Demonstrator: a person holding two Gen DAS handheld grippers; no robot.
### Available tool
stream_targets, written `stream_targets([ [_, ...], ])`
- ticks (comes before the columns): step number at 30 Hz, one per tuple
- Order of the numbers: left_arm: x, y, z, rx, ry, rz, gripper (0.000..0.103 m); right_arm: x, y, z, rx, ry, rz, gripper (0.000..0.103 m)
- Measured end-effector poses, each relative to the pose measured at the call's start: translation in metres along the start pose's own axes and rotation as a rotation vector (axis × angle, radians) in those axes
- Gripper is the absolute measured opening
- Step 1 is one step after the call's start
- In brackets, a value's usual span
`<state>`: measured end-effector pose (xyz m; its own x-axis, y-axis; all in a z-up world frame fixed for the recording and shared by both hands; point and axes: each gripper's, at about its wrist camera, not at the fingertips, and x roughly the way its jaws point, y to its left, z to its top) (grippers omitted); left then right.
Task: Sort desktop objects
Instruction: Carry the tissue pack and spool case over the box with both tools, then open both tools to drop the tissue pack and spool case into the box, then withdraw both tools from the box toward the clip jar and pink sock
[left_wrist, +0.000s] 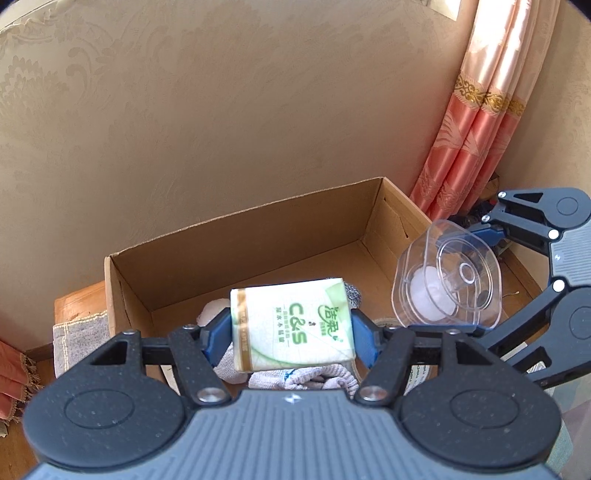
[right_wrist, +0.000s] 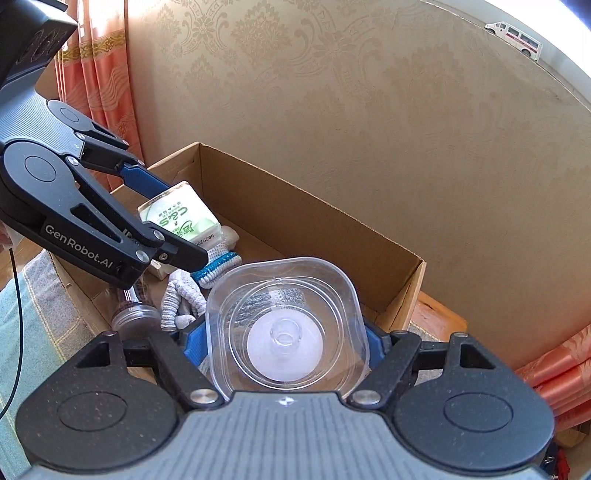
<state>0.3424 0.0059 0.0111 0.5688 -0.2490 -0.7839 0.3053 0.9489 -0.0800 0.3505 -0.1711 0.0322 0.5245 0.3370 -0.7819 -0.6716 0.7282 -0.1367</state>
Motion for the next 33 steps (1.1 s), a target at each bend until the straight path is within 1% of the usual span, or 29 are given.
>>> stream_targets([
  [1,0.002,0.001,0.001,-0.005,0.009,0.004,0.077,0.004,-0.001,-0.001,0.004,0.008,0.0,0.082],
  [2,0.004,0.002,0.001,-0.013,0.013,0.009,0.079,0.008,-0.003,-0.001,0.008,0.017,0.001,0.082],
  [8,0.001,0.003,-0.002,-0.012,0.022,0.0,0.079,0.026,-0.01,-0.001,0.007,0.03,-0.042,0.083],
  [10,-0.002,0.0,-0.003,-0.006,0.023,0.004,0.079,0.028,-0.013,0.0,0.025,0.022,-0.046,0.092],
  [12,-0.005,-0.001,-0.005,-0.003,0.026,0.004,0.079,0.024,-0.014,-0.001,0.042,0.01,-0.042,0.096],
  [14,-0.009,-0.004,-0.007,-0.002,0.024,0.007,0.079,0.018,-0.012,-0.002,0.044,0.0,-0.047,0.097],
  [18,-0.021,-0.012,-0.013,0.007,0.025,0.01,0.08,0.0,-0.005,-0.006,0.035,-0.027,-0.052,0.103],
  [25,-0.046,-0.029,-0.031,0.015,0.019,0.022,0.081,-0.042,0.015,-0.022,0.018,-0.054,-0.047,0.103],
  [26,-0.05,-0.031,-0.034,0.014,0.016,0.027,0.083,-0.047,0.018,-0.024,0.014,-0.058,-0.047,0.103],
  [27,-0.055,-0.034,-0.037,0.015,0.011,0.032,0.088,-0.053,0.022,-0.027,0.012,-0.067,-0.049,0.103],
  [28,-0.06,-0.036,-0.04,0.017,0.002,0.038,0.09,-0.06,0.025,-0.03,0.008,-0.074,-0.049,0.103],
  [33,-0.079,-0.048,-0.053,0.019,-0.016,0.063,0.09,-0.085,0.04,-0.044,0.009,-0.104,-0.046,0.103],
])
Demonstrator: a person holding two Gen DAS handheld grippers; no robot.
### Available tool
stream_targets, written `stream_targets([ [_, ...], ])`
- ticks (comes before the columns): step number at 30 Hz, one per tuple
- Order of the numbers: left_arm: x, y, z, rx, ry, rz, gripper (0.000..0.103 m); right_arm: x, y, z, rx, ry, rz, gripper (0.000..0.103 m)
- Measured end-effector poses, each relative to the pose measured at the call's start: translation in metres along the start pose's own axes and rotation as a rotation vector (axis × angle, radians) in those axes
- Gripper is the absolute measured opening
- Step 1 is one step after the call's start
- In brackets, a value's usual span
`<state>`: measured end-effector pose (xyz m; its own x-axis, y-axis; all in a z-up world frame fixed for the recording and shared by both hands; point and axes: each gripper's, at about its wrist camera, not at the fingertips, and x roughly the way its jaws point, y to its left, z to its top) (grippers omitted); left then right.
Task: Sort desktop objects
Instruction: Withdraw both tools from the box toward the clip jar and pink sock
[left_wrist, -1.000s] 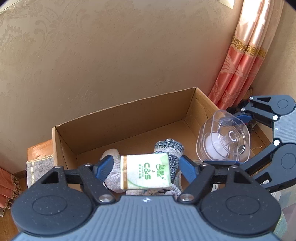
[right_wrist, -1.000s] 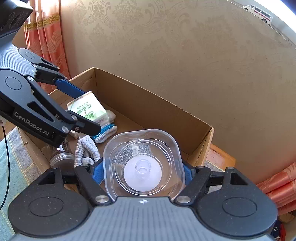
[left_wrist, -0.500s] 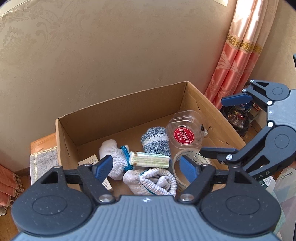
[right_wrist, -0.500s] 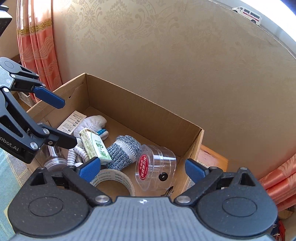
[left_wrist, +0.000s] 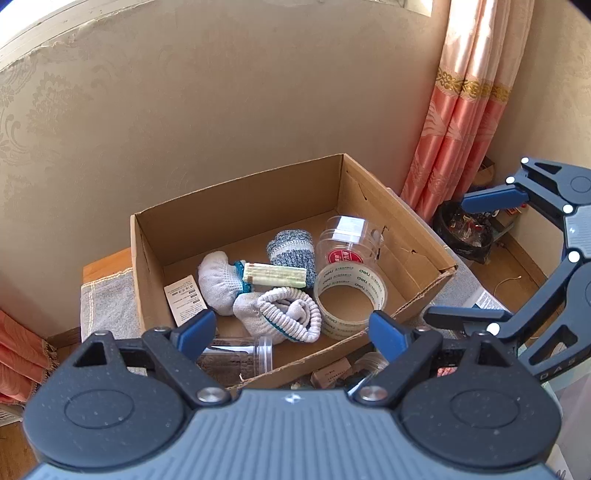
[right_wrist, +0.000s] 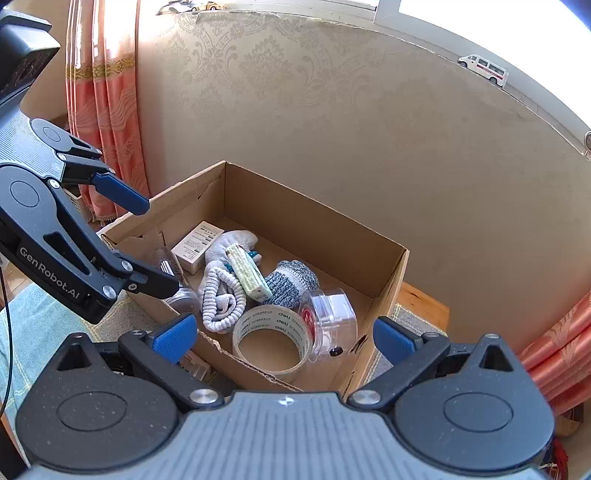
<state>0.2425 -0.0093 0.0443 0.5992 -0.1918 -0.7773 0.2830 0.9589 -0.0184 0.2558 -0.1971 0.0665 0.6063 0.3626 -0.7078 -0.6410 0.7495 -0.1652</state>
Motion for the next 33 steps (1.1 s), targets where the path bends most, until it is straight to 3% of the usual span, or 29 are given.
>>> stream_targets([
  [5,-0.009,-0.011,-0.019,-0.018,-0.025,0.032,0.09,-0.021,0.012,-0.018,0.023,-0.024,0.008,0.103],
  [15,0.002,-0.033,-0.057,-0.081,-0.001,0.049,0.09,-0.033,0.045,-0.073,0.058,-0.026,-0.008,0.103],
  [22,0.008,-0.045,-0.062,-0.128,-0.003,0.062,0.091,-0.026,0.066,-0.107,0.078,-0.024,-0.02,0.103],
  [33,0.034,-0.063,-0.061,-0.171,0.032,0.116,0.091,0.005,0.069,-0.128,0.17,0.005,0.035,0.103],
])
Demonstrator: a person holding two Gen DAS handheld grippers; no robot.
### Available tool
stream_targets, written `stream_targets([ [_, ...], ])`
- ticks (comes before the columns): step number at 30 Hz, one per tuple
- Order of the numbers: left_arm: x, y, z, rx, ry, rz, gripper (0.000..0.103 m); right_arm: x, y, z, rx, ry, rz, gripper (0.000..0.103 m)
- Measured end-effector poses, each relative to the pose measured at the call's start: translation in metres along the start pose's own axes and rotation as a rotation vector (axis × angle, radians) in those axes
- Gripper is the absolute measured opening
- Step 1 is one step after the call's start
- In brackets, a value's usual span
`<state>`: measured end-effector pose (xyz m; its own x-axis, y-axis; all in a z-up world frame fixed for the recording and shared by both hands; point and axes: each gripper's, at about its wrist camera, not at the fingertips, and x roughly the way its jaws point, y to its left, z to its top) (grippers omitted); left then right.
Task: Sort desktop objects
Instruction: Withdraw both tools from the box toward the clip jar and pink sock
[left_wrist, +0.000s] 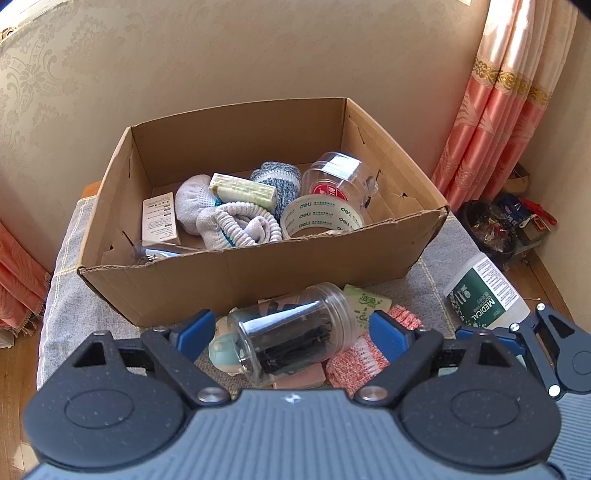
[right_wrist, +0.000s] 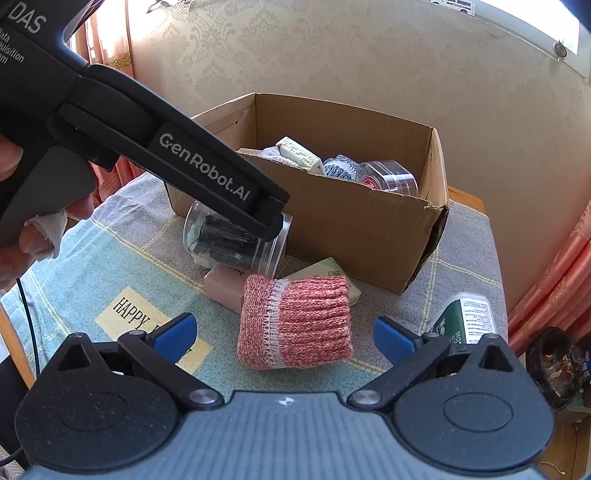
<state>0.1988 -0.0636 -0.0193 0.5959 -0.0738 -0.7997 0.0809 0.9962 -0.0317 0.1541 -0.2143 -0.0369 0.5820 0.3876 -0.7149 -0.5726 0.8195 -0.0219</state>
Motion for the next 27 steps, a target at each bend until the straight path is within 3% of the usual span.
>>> stream_targets([
  [17,0.037,-0.018,0.002,0.005,0.015,0.127,0.091,0.028,-0.004,-0.006,-0.03,0.024,0.008,0.103],
  [27,0.034,-0.007,-0.009,0.013,0.035,0.082,0.09,0.038,-0.002,-0.004,-0.033,0.036,0.025,0.103],
])
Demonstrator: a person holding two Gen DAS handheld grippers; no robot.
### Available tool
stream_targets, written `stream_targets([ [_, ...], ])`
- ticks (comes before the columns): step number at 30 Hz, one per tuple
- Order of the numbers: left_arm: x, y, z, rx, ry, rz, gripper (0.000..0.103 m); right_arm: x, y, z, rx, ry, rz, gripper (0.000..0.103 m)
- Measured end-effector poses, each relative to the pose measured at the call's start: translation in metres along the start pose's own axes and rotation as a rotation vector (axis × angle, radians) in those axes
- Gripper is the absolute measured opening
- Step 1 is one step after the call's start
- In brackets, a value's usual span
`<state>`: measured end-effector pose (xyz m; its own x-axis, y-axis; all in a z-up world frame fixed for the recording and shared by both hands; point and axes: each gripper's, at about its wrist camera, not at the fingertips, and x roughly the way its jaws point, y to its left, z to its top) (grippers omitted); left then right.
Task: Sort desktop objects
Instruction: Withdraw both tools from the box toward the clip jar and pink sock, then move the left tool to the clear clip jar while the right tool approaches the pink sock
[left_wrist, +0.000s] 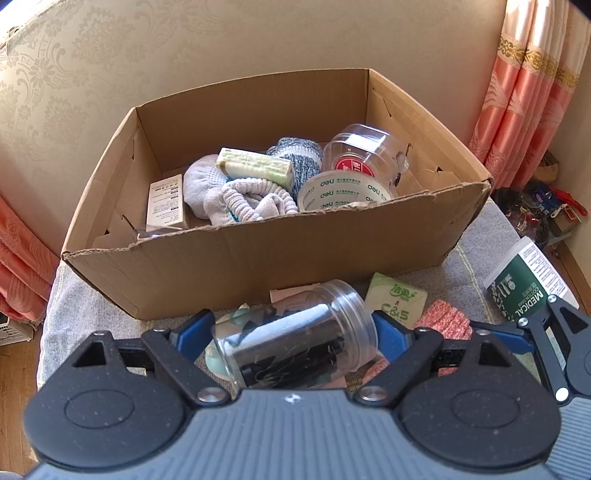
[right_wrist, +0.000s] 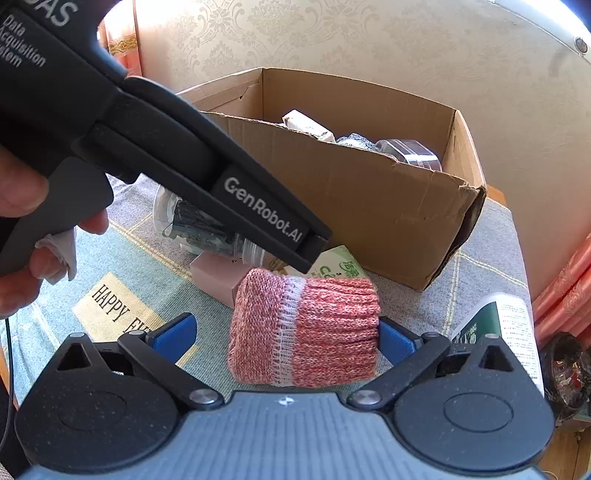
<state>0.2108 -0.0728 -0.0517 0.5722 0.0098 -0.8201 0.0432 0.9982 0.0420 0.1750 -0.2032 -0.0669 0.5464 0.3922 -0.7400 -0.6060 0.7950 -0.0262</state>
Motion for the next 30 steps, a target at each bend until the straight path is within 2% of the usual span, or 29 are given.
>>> stream_targets([
  [8,-0.004,0.017,-0.015,0.021,0.016,-0.044,0.09,-0.002,0.005,-0.006,-0.012,0.026,-0.004,0.103],
  [15,-0.002,0.031,-0.032,0.07,0.07,-0.087,0.09,-0.005,0.007,-0.011,-0.004,0.046,-0.011,0.103],
  [25,-0.009,0.048,-0.045,0.076,0.09,-0.156,0.09,-0.014,0.016,-0.018,-0.016,0.069,-0.023,0.103],
  [30,-0.011,0.058,-0.054,0.118,0.11,-0.122,0.09,-0.022,0.024,-0.02,-0.047,0.07,-0.043,0.103],
])
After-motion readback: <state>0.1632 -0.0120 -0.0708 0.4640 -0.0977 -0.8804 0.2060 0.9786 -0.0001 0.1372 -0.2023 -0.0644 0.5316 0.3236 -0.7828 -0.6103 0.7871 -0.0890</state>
